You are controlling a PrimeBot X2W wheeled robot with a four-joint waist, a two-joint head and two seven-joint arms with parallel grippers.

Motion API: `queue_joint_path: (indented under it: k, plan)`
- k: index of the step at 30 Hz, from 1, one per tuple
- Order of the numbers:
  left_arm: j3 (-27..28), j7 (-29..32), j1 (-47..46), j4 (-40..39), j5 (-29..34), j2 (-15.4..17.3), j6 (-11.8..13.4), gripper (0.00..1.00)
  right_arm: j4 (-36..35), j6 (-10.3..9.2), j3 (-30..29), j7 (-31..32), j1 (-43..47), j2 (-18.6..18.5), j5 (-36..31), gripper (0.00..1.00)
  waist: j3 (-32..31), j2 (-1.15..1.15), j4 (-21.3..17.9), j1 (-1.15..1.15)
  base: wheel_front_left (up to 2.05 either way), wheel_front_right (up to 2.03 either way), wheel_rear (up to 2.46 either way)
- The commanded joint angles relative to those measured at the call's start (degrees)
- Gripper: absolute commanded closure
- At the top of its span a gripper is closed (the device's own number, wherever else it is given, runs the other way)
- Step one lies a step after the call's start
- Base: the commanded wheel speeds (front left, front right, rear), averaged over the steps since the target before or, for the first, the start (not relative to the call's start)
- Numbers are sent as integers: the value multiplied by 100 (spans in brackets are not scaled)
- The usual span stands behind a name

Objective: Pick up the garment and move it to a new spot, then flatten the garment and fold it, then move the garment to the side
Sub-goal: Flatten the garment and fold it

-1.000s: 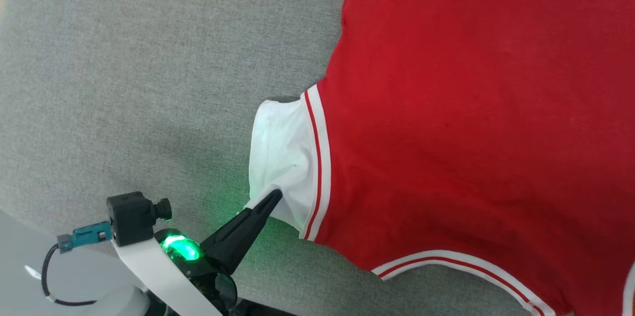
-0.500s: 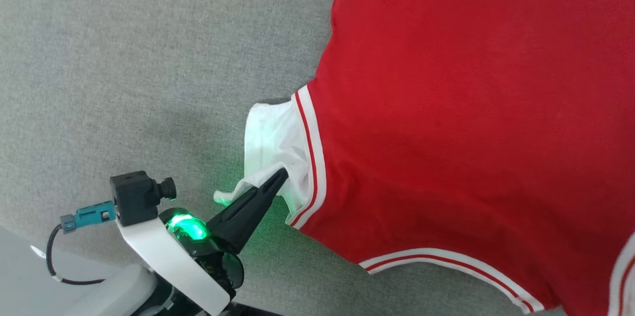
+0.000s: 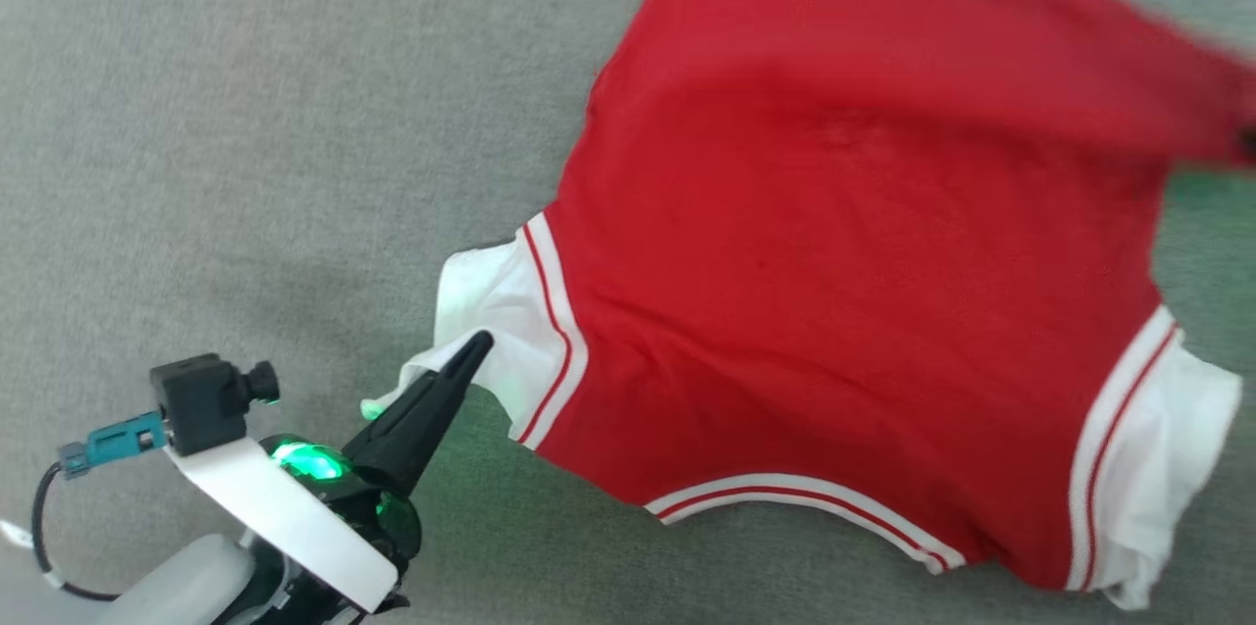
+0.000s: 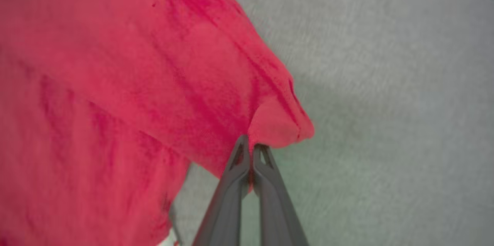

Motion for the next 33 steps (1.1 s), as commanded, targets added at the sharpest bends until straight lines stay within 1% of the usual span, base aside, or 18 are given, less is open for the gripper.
queue_joint_path:
  k: [1, 4, 7, 10, 13, 15, 16, 19, 23, 24, 25, 28, 29, 33]
  plan:
    - [112, -27, 124, 40, 27, -6, 7, 100, -465, -4, -63, 104, 575, -83, 243, 100, -214, 0, -188, 0, 0, 0, 0]
    - [268, -28, 235, 58, 45, -26, 7, 100, -1295, -4, -136, 291, 1621, -144, 540, 100, -306, 0, -289, 0, 0, 0, 0]
    - [376, -29, 359, 38, 5, -47, 7, 100, -1985, -4, -171, 529, 2464, -171, 641, 100, -373, 0, -396, 0, 0, 0, 0]
    - [456, -29, 429, 87, 15, -29, 7, 100, -2516, -4, -119, 753, 3266, -20, 635, 100, -434, 0, -454, 0, 0, 0, 0]
    - [523, -29, 448, 102, 23, -88, 7, 100, -2951, -4, -56, 806, 3920, 265, 615, 100, -481, 0, -462, 0, 0, 0, 0]
    - [552, -29, 478, 111, 31, -96, 7, 100, -3175, -4, 85, 840, 4335, 445, 591, 100, -510, 0, -469, 0, 0, 0, 0]
    - [552, -29, 478, 111, 31, -96, 7, 100, -3175, -4, 85, 840, 4335, 445, 591, 100, -510, 0, -469, 0, 0, 0, 0]
    - [565, -30, 533, 122, 64, -111, 7, 100, -3365, -4, 356, 832, 4747, 622, 516, 100, -541, 0, -485, 0, 0, 0, 0]
    - [592, -30, 576, 142, 88, -112, 7, 100, -3432, -4, 550, 645, 4894, 750, 351, 100, -589, 0, -530, 0, 0, 0, 0]
    - [609, -30, 597, 139, 93, -111, 7, 100, -3453, -4, 520, 540, 4844, 800, 313, 73, -598, 0, -545, 0, 0, 0, 0]
    - [625, -30, 628, 137, 99, -106, 7, 100, -3484, -4, 455, 436, 4773, 853, 266, 0, -605, 0, -560, 0, 0, 0, 0]
    - [642, -29, 690, 149, 118, -89, 7, 100, -3634, -4, 198, 309, 4642, 992, 320, 0, -615, 0, -588, 0, 0, 0, 0]
    - [654, -30, 686, 156, 130, -94, 7, 100, -3707, -4, 38, 276, 4565, 1026, 354, 0, -613, 0, -590, 0, 0, 0, 0]
    - [678, -29, 683, 118, 156, -162, 7, 100, -4023, -4, -682, 458, 4136, 1018, 517, 0, -535, 0, -513, 0, 0, 0, 0]
